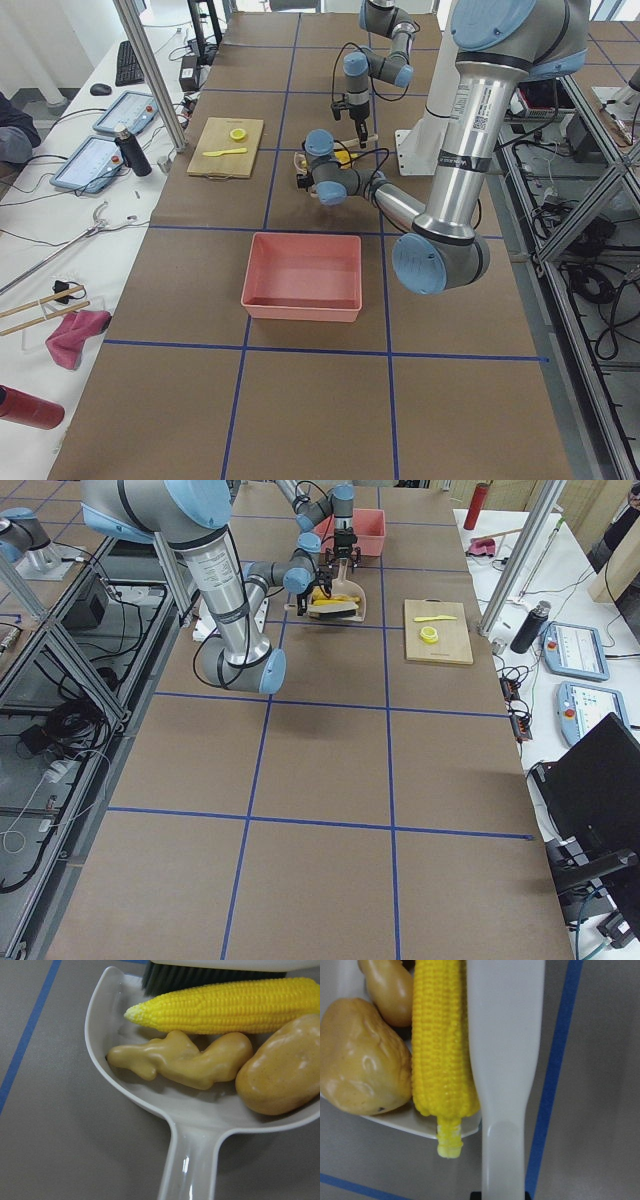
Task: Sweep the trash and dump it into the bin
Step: 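Sweep the ginger, potato and corn into the dustpan with the right gripper's brush, then lift the brush away and carry it back with the right gripper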
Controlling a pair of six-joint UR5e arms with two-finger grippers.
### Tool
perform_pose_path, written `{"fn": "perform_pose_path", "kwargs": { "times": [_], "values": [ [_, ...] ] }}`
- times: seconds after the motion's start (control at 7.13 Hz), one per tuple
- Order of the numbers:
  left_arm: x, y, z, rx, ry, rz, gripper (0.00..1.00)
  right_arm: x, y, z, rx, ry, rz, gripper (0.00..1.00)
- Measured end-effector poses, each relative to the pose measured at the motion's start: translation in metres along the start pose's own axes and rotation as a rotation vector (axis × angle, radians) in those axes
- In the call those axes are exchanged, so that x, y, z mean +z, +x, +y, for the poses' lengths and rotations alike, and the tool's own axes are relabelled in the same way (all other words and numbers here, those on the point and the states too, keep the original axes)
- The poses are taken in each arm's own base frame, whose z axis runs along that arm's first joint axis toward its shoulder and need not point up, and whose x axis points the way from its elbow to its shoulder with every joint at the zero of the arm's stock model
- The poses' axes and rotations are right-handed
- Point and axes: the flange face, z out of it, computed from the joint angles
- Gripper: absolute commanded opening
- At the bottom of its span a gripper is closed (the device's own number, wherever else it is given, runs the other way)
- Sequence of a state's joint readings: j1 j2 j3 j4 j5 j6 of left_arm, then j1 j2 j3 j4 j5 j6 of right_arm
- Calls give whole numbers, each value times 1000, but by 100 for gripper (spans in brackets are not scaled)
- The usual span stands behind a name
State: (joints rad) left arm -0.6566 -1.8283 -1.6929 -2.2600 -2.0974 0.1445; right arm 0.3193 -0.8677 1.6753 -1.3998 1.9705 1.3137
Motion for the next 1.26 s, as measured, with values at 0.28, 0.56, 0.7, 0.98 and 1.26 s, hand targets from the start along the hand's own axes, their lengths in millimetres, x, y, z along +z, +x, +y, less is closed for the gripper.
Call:
{"fn": "perform_pose_path", "kwargs": {
  "times": [0.28,0.56,0.7,0.98,1.26],
  "values": [
    [2,-1,2,-1,-2,0,1,-13,4,-11,25,8,-35,0],
    [2,-1,2,0,0,1,0,-21,19,-20,42,0,-38,0],
    [1,0,1,2,2,2,0,-20,26,-20,47,-8,-33,0],
    [-1,1,-1,11,21,5,0,-56,54,-19,65,-25,-62,0],
    [-3,3,-3,18,39,7,0,-110,89,-35,101,-18,-93,0]
  ]
}}
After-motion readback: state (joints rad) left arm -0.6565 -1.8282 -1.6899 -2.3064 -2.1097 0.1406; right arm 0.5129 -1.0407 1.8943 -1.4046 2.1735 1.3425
